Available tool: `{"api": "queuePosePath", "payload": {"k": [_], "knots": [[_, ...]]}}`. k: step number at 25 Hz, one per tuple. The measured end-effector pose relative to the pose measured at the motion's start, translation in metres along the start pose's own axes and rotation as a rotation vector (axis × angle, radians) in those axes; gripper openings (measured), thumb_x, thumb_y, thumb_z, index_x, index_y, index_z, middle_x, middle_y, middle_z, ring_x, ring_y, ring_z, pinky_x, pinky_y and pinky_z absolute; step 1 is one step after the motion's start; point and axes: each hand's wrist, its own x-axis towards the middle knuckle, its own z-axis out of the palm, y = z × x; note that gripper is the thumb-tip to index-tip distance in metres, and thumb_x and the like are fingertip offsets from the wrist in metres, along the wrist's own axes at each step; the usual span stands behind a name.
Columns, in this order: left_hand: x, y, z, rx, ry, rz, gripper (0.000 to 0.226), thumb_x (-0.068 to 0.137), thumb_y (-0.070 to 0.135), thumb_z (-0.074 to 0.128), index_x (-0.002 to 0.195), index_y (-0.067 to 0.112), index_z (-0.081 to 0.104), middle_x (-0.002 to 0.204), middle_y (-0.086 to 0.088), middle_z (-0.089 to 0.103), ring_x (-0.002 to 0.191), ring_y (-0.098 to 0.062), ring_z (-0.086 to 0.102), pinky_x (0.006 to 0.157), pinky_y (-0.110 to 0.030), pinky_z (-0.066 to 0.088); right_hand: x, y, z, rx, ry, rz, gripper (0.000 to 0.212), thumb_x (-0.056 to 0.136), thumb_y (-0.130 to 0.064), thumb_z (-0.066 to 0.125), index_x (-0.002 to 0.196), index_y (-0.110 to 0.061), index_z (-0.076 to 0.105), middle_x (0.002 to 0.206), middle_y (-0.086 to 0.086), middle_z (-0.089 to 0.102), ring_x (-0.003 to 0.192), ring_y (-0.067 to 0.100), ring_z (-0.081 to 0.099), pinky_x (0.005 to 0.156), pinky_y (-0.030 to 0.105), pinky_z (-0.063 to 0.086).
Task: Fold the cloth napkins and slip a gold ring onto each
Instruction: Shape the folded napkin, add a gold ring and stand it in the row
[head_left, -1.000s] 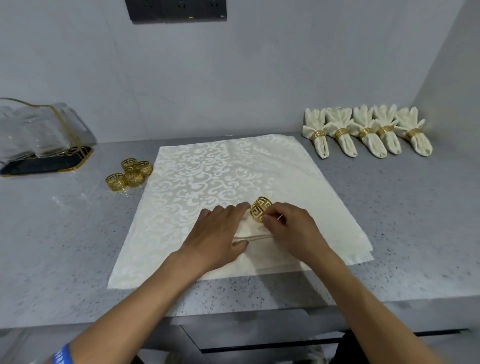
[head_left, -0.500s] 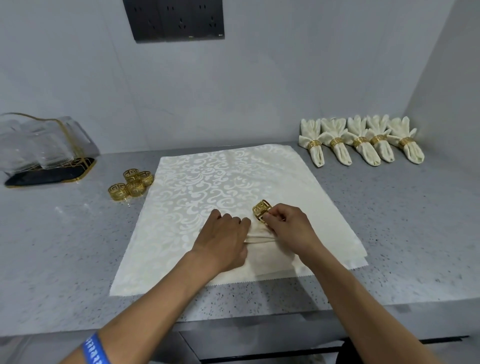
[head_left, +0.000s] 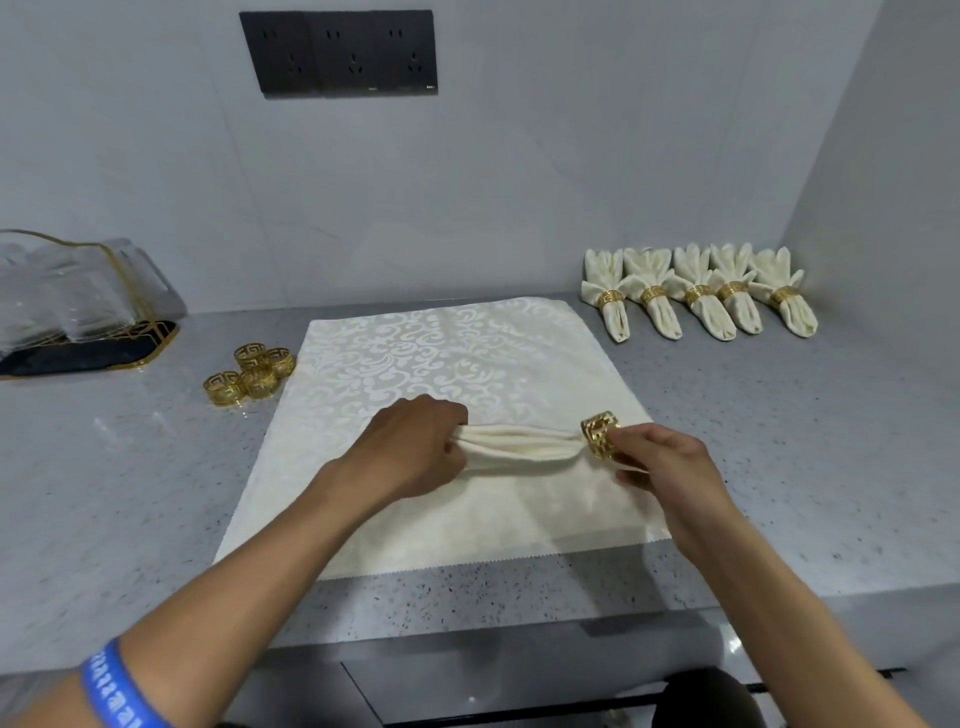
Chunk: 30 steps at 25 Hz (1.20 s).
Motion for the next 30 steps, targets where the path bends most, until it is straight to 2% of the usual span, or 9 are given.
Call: {"api": "queuePosePath", "payload": {"k": [7, 10, 13, 15, 17, 20, 25, 28, 30], "knots": [[-0.006, 0.002, -0.006, -0.080, -0.054, 0.029, 0.006, 0.078, 0.025, 0.054, 0.078, 0.018, 0.055, 0.073, 0.002, 0.059, 0.066, -0.018, 0.053, 0.057, -0.035, 0.041, -0.014, 0.005, 0.008, 0.212, -0.167, 0.053, 0.009, 0.088, -0.008, 0.067, 0.087, 0.001, 0.069, 0.087, 0.012, 0.070, 0.088, 0.020, 0.063, 0.098, 0.041, 0.053], [-0.008, 0.004, -0.009, -0.060, -0.073, 0.040, 0.008, 0.079, 0.024, 0.055, 0.079, 0.017, 0.056, 0.074, 0.002, 0.058, 0.068, -0.018, 0.054, 0.058, -0.034, 0.042, -0.014, 0.005, 0.006, 0.301, -0.192, 0.075, 0.017, 0.086, 0.000, 0.068, 0.101, -0.003, 0.061, 0.096, 0.016, 0.069, 0.091, 0.024, 0.067, 0.098, 0.043, 0.053], [-0.008, 0.006, -0.012, -0.079, -0.089, 0.053, 0.008, 0.079, 0.025, 0.055, 0.079, 0.017, 0.056, 0.074, 0.002, 0.059, 0.070, -0.019, 0.055, 0.062, -0.037, 0.045, -0.019, 0.004, 0.001, 0.088, -0.291, -0.020, 0.047, 0.081, 0.004, 0.071, 0.120, -0.019, 0.060, 0.113, 0.012, 0.068, 0.099, 0.025, 0.070, 0.095, 0.037, 0.055], [-0.008, 0.010, -0.013, -0.094, -0.107, 0.078, 0.007, 0.078, 0.025, 0.055, 0.080, 0.019, 0.057, 0.075, 0.002, 0.060, 0.071, -0.020, 0.056, 0.062, -0.038, 0.045, -0.021, -0.001, -0.001, -0.117, -0.382, -0.105, 0.049, 0.079, 0.003, 0.074, 0.119, -0.024, 0.064, 0.112, 0.003, 0.070, 0.096, 0.015, 0.070, 0.087, 0.024, 0.055], [-0.010, 0.017, -0.015, -0.027, -0.109, 0.097, 0.008, 0.079, 0.024, 0.053, 0.086, 0.022, 0.058, 0.075, 0.004, 0.058, 0.070, -0.019, 0.054, 0.057, -0.033, 0.040, -0.017, -0.006, -0.001, -0.501, -0.442, -0.283, 0.046, 0.078, -0.008, 0.079, 0.116, -0.029, 0.065, 0.112, -0.009, 0.069, 0.096, 0.001, 0.064, 0.081, 0.011, 0.048], [-0.014, 0.028, -0.012, 0.075, -0.130, 0.126, 0.016, 0.082, 0.024, 0.050, 0.097, 0.027, 0.056, 0.074, 0.007, 0.051, 0.066, -0.012, 0.049, 0.053, -0.027, 0.030, -0.010, -0.010, 0.005, -1.005, -0.490, -0.547, 0.048, 0.077, -0.030, 0.079, 0.119, -0.039, 0.059, 0.114, -0.025, 0.060, 0.102, -0.004, 0.052, 0.081, 0.006, 0.037], [-0.012, 0.032, -0.002, 0.085, -0.165, 0.126, 0.021, 0.083, 0.028, 0.050, 0.104, 0.029, 0.056, 0.080, 0.007, 0.056, 0.066, -0.011, 0.050, 0.053, -0.028, 0.030, -0.009, 0.001, 0.030, -0.911, -0.556, -0.521, 0.050, 0.075, -0.031, 0.080, 0.121, -0.036, 0.059, 0.113, -0.022, 0.065, 0.097, -0.004, 0.057, 0.085, 0.018, 0.047], [-0.018, 0.024, 0.001, 0.040, -0.202, 0.104, 0.028, 0.082, 0.032, 0.055, 0.110, 0.033, 0.056, 0.086, 0.009, 0.060, 0.073, -0.013, 0.054, 0.055, -0.025, 0.033, -0.003, 0.007, 0.026, -0.932, -0.546, -0.462, 0.057, 0.077, -0.035, 0.080, 0.129, -0.034, 0.059, 0.122, -0.020, 0.063, 0.104, -0.001, 0.056, 0.091, 0.018, 0.044], [-0.023, 0.019, 0.000, 0.019, -0.223, 0.100, 0.032, 0.080, 0.038, 0.062, 0.111, 0.035, 0.055, 0.088, 0.011, 0.062, 0.075, -0.010, 0.054, 0.057, -0.022, 0.035, 0.002, 0.008, 0.020, -1.034, -0.488, -0.540, 0.045, 0.081, -0.038, 0.077, 0.123, -0.031, 0.065, 0.118, -0.015, 0.066, 0.101, 0.005, 0.056, 0.088, 0.023, 0.046]]}}
